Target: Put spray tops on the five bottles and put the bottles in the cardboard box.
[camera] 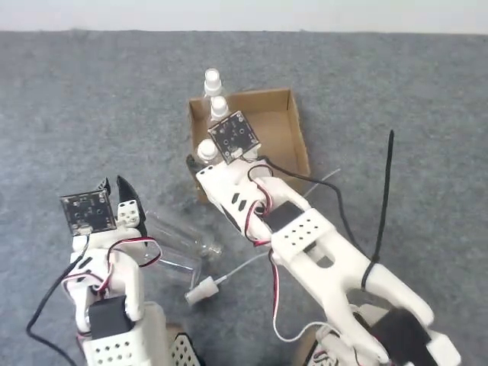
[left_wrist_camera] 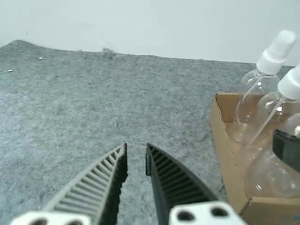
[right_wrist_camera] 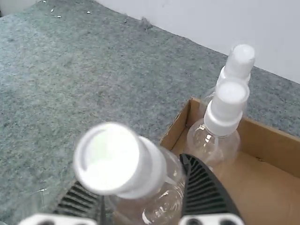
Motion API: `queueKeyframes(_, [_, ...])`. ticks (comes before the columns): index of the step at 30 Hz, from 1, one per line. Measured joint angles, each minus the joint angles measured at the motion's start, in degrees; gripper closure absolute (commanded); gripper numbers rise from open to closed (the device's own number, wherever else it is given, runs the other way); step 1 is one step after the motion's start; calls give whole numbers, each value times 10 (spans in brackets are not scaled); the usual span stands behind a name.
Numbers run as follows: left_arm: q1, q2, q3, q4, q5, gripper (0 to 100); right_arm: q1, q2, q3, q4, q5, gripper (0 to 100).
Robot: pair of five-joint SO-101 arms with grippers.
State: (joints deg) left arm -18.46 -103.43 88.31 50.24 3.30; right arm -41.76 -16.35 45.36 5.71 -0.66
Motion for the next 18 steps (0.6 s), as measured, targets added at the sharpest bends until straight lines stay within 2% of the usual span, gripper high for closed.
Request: queueKeyframes(18, [0,0,0,0,0,940,13,107,-47,0,-45,967])
